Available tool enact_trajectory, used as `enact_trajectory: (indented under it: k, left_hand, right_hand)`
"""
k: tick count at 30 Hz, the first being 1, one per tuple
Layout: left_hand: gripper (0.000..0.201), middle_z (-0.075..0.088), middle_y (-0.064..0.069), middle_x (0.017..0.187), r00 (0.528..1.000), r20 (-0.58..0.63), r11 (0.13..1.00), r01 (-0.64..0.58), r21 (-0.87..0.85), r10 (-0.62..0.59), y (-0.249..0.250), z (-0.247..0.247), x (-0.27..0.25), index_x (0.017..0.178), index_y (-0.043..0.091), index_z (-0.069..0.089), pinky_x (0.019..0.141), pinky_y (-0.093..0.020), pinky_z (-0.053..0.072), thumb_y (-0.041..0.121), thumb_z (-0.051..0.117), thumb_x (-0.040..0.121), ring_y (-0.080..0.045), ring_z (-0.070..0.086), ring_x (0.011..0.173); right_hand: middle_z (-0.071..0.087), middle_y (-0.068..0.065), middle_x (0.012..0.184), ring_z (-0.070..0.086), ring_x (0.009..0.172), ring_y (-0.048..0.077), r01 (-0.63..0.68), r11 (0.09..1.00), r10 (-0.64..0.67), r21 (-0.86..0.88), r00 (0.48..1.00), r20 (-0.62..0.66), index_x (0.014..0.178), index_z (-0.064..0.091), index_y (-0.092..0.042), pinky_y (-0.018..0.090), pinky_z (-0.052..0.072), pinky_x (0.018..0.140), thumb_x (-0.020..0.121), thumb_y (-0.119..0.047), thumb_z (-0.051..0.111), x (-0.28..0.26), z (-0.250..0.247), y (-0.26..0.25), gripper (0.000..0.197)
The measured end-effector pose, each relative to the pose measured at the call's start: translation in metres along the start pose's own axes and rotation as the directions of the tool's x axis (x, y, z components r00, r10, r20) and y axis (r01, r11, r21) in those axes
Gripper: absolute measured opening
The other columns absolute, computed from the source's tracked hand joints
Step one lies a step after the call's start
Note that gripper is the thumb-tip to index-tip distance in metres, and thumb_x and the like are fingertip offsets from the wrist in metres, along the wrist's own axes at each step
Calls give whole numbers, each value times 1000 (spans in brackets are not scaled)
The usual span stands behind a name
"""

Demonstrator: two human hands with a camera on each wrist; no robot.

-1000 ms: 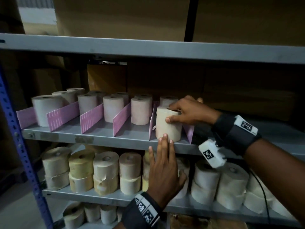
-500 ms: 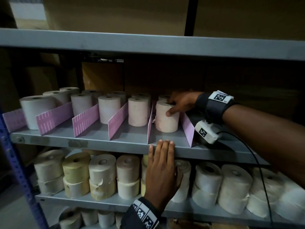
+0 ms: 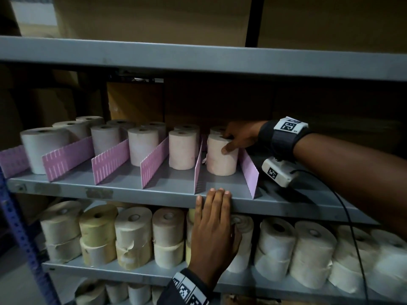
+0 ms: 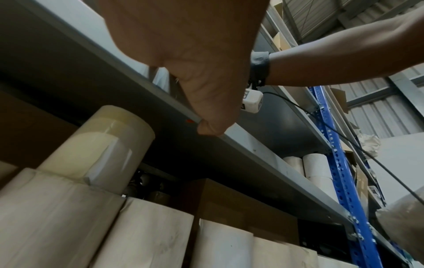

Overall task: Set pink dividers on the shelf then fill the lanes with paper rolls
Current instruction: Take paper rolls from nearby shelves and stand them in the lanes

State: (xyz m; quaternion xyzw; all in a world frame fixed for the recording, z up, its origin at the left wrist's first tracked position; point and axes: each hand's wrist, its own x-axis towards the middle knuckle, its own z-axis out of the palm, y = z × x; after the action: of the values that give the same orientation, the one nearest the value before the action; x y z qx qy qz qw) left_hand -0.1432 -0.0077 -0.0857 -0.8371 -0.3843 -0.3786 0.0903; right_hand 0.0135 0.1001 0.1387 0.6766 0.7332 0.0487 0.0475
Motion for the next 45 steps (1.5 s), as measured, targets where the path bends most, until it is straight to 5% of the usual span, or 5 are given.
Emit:
enact_trajectory:
  k: [9, 17, 28, 33, 45]
  left_hand:
    - [83, 53, -16, 149, 1000, -11, 1000, -3, -17, 3, 0, 6, 1, 148, 4, 52, 120, -57, 26, 36, 75, 74, -36, 44, 145]
    - [98, 52, -24, 144, 998, 60, 1000, 8, 4, -8, 8, -3, 5, 151, 15, 50, 117, -64, 33, 47, 81, 64, -46, 47, 138]
    - [86, 26, -32, 158, 980, 183, 990, 52, 133, -76, 26, -15, 12, 162, 40, 18, 121, -67, 12, 53, 58, 87, -51, 19, 150]
    - [91, 8, -25, 165, 960, 268, 987, 33, 159, -75, 23, -17, 10, 162, 41, -5, 123, -64, 5, 59, 50, 91, -45, 3, 154]
    - [84, 11, -11, 170, 952, 245, 938, -94, -334, 182, 120, -33, -22, 164, 33, 7, 128, -48, 12, 49, 53, 96, -30, 9, 158]
  right_hand:
    - [60, 3, 81, 54, 77, 23, 59, 998, -59, 22, 998, 8, 96, 68, -4, 32, 42, 68, 90, -39, 68, 11, 1, 11, 36]
    - [66, 5, 116, 61, 104, 24, 58, 991, -58, 122, 998, 2, 123, 65, -5, 34, 49, 92, 95, -34, 62, -8, -4, 12, 40]
    - [62, -8, 133, 60, 118, 9, 201, 893, 98, 403, 787, -609, 111, 73, -29, 38, 50, 100, 86, -43, 69, -195, 23, 11, 29]
    - [62, -21, 127, 54, 120, -8, 126, 828, 261, 547, 776, -574, 104, 74, -38, 25, 48, 90, 81, -51, 67, -276, 74, 3, 27]
    - [67, -21, 112, 59, 108, -11, -164, 785, 504, 597, 729, -462, 99, 75, -34, 6, 41, 89, 82, -36, 75, -385, 152, 68, 17]
